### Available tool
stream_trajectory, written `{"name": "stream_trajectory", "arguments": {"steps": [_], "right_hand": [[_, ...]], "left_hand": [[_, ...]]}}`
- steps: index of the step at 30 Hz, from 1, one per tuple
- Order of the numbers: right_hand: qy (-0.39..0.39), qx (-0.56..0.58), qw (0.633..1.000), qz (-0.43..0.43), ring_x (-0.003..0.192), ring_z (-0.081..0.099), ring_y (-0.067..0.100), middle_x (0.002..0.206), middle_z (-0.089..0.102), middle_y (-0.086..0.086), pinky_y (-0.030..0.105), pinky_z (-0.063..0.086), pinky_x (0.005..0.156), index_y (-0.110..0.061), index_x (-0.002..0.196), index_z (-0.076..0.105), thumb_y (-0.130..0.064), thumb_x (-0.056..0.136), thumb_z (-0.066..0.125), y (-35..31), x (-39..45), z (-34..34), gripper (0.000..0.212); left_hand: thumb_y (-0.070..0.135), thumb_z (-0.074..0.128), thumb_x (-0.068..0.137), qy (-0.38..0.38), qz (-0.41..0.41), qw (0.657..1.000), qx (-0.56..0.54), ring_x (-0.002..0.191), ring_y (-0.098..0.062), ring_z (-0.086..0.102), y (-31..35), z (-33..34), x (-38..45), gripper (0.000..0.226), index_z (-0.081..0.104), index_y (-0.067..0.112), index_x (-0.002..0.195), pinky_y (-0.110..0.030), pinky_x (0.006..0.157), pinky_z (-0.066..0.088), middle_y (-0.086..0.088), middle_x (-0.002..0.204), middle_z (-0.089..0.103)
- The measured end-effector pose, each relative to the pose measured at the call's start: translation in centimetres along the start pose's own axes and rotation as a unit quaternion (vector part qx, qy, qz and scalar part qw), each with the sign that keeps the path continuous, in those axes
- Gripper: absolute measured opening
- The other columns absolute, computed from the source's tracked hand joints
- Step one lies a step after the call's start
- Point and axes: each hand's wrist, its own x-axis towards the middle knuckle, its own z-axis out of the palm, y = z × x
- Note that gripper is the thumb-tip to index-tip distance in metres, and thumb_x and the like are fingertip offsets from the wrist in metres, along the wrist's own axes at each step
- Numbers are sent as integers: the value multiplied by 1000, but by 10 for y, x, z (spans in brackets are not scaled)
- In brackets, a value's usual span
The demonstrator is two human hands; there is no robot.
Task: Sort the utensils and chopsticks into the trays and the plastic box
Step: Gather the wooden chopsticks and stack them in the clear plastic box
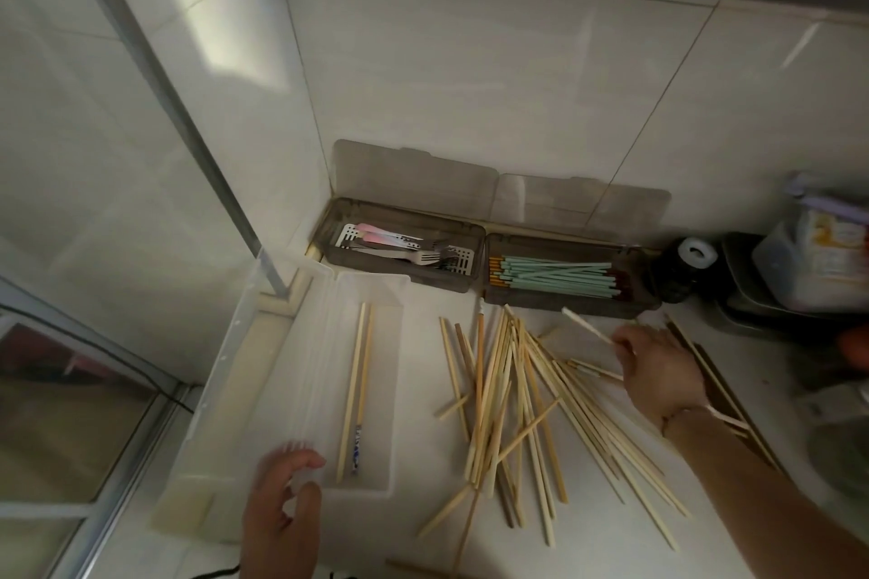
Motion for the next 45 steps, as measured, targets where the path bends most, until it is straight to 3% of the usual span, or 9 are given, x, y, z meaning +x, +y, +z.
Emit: {"name": "stream_trajectory", "arguments": {"steps": [6,10,15,18,24,29,36,41,45], "right_hand": [[55,317,947,-12,72,61,-2,84,62,-14,12,48,59,-38,100,52,-18,92,56,-128,6,-52,21],[-88,509,856,-14,54,62,12,82,61,3,25,55,50,-25,94,60,-7,92,57,-221,0,-40,18],[-214,344,912,-55,75,68,22,86,65,5,34,58,70,-18,102,62,-8,90,56,-287,-7,12,17],[-264,181,942,-101,105,59,26,113,62,13,30,48,93,-9,119,57,-7,91,49,-302,-1,34,29],[-353,-30,919,-175,118,54,28,128,55,18,29,42,95,4,120,54,0,91,47,-332,15,52,30],[-348,2,912,-215,118,52,30,130,52,20,32,44,97,1,131,47,-2,94,46,-321,10,44,37],[-109,130,925,-339,79,54,-1,92,62,-13,15,48,73,-28,106,62,-31,92,53,-220,-48,-24,17],[-209,45,935,-284,65,57,-2,76,57,-20,9,39,55,-37,82,62,-46,80,66,-131,-121,-20,10],[-306,-4,919,-247,85,57,-10,97,56,-26,8,43,63,-42,94,62,-69,75,56,-99,-161,8,33]], "left_hand": [[12,49,69,-17,-3,1000,5,99,0,58,1,-2,-2,36,65,39,85,-11,71,44,17,107,61],[25,49,70,-33,-1,999,0,103,-4,58,6,-7,-3,28,65,39,88,-22,74,46,13,110,61],[18,51,71,-54,-23,998,-2,103,-7,59,19,-12,-6,44,56,41,108,-30,80,47,17,115,59],[17,53,73,-65,-36,997,-16,105,-16,60,23,-15,-4,45,50,33,115,-33,85,47,4,118,60],[-12,57,80,-102,-54,993,-6,116,-20,56,19,-17,-1,56,49,26,120,-18,90,43,-3,124,57],[-16,54,82,-117,-59,991,-18,121,-8,52,19,-20,-2,62,45,31,123,-4,92,37,3,128,54],[11,54,85,-136,-41,990,-2,116,-1,51,19,-25,-3,49,42,38,124,-16,96,40,12,125,52],[30,48,84,-118,-37,992,13,113,-2,51,16,-21,-5,43,43,34,126,-35,95,43,26,122,49],[28,48,83,-99,-46,994,12,108,-17,56,14,-18,-6,41,45,41,122,-48,94,47,11,118,54]]}}
